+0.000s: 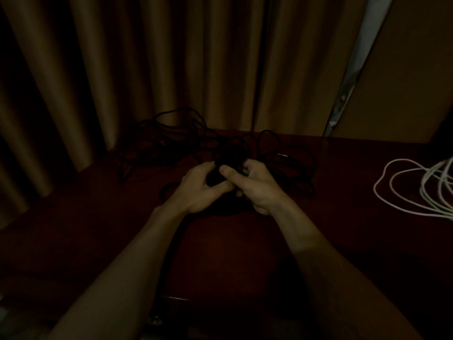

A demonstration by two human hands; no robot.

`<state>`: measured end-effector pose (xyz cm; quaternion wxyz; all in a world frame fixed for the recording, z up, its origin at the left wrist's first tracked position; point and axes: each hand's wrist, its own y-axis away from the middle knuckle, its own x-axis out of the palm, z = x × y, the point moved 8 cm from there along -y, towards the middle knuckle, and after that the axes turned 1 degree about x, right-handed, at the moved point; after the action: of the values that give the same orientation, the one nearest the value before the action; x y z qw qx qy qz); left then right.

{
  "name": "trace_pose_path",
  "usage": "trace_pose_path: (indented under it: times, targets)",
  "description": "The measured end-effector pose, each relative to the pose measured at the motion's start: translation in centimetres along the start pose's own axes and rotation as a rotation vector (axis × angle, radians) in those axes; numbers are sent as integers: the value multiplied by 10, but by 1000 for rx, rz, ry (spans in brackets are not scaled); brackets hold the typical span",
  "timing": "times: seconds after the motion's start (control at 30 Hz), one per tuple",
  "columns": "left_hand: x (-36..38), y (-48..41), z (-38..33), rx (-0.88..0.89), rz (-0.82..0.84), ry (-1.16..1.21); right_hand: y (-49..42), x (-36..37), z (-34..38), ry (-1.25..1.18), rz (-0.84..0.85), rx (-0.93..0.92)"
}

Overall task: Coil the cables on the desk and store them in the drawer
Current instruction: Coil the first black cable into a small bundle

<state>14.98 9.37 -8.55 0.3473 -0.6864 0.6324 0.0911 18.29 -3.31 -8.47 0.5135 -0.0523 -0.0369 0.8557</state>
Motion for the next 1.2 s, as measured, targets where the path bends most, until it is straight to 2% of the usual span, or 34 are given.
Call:
trace_pose_path:
  times: [0.23,0.37,0.53,0.8,1.0,1.1,1.2]
  targets:
    - [-6,2,-9,53,-83,68,-1,-3,-1,-91,-100,-8]
    - [-11,1,-4,70,-196,-92,0,0,-1,-96,-101,-2]
    - [-13,0,-6,71,-322,-333,-1,10,2,-216,-153,-23]
    - [-14,3,-7,-37,-343,-545,-6,5,-14,-31,-328,76]
    - [-9,1,1,-103,-186,-306,-5,-3,-7,-64,-232,22]
    - [-9,-1,3,-86,-157,-28,0,-12,-1,-87,-143,18]
    - [-11,-3,1,-8,-130,83,2,-11,4,-99,-73,-27]
